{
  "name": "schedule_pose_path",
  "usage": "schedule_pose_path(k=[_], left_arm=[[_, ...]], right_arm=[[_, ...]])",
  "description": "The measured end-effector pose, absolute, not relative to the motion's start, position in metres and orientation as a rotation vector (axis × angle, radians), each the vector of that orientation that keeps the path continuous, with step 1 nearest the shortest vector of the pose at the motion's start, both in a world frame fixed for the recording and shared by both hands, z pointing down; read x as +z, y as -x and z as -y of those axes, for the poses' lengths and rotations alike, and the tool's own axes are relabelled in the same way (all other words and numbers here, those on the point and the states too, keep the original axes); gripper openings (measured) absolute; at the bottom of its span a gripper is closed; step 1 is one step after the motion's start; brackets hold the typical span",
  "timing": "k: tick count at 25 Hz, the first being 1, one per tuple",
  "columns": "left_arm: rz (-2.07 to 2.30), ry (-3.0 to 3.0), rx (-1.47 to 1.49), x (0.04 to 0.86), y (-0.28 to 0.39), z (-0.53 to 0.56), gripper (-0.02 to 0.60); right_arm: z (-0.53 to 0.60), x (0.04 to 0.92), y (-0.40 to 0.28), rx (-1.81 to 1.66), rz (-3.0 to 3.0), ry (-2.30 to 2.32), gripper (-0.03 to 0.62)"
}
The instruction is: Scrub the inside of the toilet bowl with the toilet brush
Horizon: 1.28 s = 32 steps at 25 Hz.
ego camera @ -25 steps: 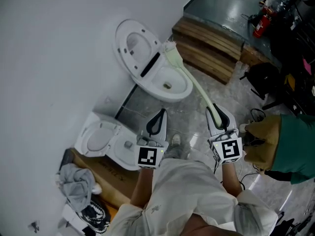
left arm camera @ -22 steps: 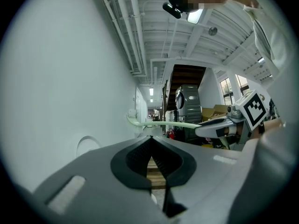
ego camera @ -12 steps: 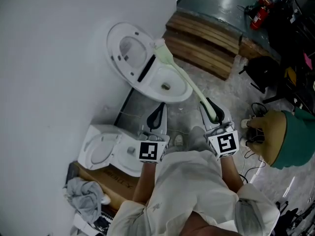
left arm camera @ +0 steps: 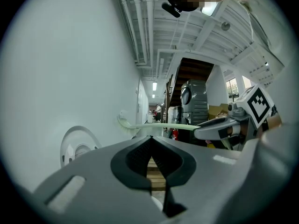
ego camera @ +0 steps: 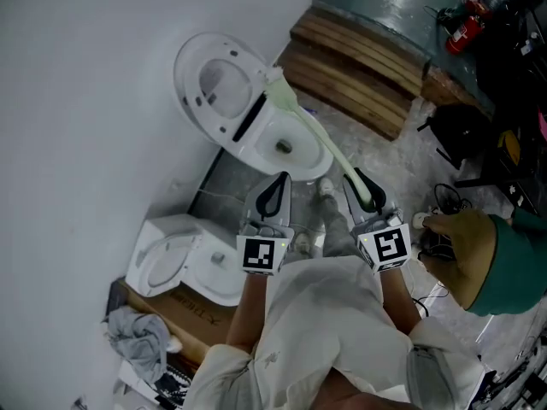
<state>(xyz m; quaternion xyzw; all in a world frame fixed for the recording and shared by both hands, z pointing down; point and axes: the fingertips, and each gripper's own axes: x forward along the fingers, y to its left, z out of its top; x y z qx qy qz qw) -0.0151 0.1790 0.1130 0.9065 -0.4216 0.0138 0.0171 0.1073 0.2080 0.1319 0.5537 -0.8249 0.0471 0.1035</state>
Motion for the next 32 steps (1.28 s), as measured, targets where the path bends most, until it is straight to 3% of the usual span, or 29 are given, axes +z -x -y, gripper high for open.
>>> schedule_pose_path(k=[20, 32], left_arm=[[1.408, -2.473, 0.298, 0.255, -0.033, -0.046, 0.018], [1.393, -2.318, 0.378, 0.331, -0.044, -0.023, 0.018]], right_arm=[[-0.084, 0.267, -0.176, 0.504, 2.38, -1.207, 0.089], [-0.054, 0.363, -0.187, 0.684, 2.297, -1.056, 0.089]])
